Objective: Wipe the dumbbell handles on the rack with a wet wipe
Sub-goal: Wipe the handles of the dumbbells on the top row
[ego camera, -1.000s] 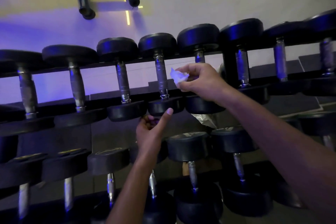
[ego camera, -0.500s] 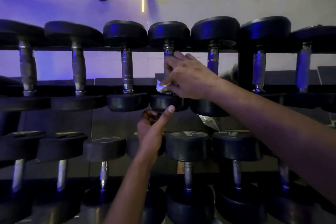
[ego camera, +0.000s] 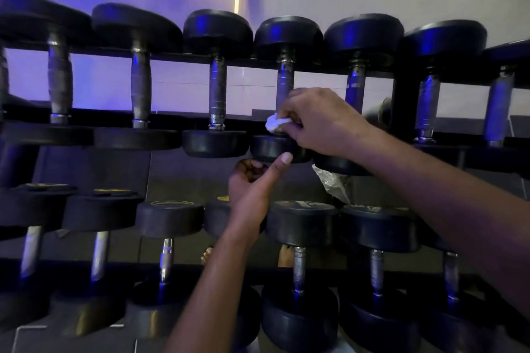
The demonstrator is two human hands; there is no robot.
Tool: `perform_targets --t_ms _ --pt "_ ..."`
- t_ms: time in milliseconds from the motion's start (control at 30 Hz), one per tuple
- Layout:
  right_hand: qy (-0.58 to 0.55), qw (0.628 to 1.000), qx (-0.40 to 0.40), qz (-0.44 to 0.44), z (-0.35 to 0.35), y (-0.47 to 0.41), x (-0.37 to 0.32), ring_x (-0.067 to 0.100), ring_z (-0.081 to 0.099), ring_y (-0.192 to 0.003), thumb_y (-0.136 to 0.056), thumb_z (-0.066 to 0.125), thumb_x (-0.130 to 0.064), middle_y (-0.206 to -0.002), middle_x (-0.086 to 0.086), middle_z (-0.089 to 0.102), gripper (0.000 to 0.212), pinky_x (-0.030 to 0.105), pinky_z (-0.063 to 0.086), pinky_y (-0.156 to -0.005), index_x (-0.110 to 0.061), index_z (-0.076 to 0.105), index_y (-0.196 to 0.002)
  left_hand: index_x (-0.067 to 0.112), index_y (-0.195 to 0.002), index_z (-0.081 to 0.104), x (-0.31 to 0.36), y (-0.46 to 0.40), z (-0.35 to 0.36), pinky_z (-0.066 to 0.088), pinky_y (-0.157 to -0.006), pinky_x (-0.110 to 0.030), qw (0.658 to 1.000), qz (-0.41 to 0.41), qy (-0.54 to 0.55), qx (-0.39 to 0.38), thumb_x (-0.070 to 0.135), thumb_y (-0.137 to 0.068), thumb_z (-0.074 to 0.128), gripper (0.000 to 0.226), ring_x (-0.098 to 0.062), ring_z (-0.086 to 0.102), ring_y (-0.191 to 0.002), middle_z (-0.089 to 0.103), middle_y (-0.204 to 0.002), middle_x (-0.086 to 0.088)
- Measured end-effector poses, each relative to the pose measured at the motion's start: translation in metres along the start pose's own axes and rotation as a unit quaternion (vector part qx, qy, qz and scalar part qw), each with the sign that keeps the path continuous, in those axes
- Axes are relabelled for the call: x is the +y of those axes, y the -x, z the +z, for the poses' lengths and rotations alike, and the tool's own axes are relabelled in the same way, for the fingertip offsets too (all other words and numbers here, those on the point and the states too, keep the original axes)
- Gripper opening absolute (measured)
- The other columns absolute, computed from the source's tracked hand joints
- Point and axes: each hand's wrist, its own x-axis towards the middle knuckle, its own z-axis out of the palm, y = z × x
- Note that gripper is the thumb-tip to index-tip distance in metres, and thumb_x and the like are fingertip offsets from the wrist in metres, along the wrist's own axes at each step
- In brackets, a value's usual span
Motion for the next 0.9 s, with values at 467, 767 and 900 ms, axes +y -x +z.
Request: perform_targets --t_ms 467,767,900 --pt "-0.108 0.976 -0.055 0.182 0.019 -0.001 0.032 0.017 0.068 -0.086 -0.087 0.071 -0.016 -0.091 -0.007 0.072 0.011 0.038 0.062 -0.078 -0.025 0.075 -0.092 0.018 -0.096 0.068 -0.004 0.002 0.000 0.046 -0.070 -0.031 1.000 -0.022 0.000 0.007 0.056 -0.070 0.099 0.055 -0.013 0.054 -0.070 0.064 -0.081 0.003" --pt "-0.220 0.967 0.083 0.095 0.019 0.000 0.029 0.006 0.065 -0.075 -0.086 0.085 -0.036 -0.086 -0.012 0.071 0.013 0.027 0.053 -0.073 -0.027 0.077 -0.091 0.018 -0.094 0.069 -0.006 -0.002 -0.001 0.046 -0.071 -0.032 1.000 -0.011 -0.009 -0.002 0.057 -0.069 0.097 0.054 -0.012 0.055 -0.071 0.063 -0.079 0.003" --pt "-0.173 0.983 0.049 0.035 0.021 -0.003 0.024 0.008 0.063 -0.079 -0.088 0.083 -0.038 -0.099 -0.009 0.062 0.017 0.035 0.054 -0.079 -0.034 0.079 -0.104 0.016 -0.096 0.070 -0.006 -0.002 -0.002 0.046 -0.072 -0.033 1.000 -0.016 -0.009 -0.007 0.062 -0.067 0.099 0.062 -0.011 0.055 -0.071 0.063 -0.079 0.005"
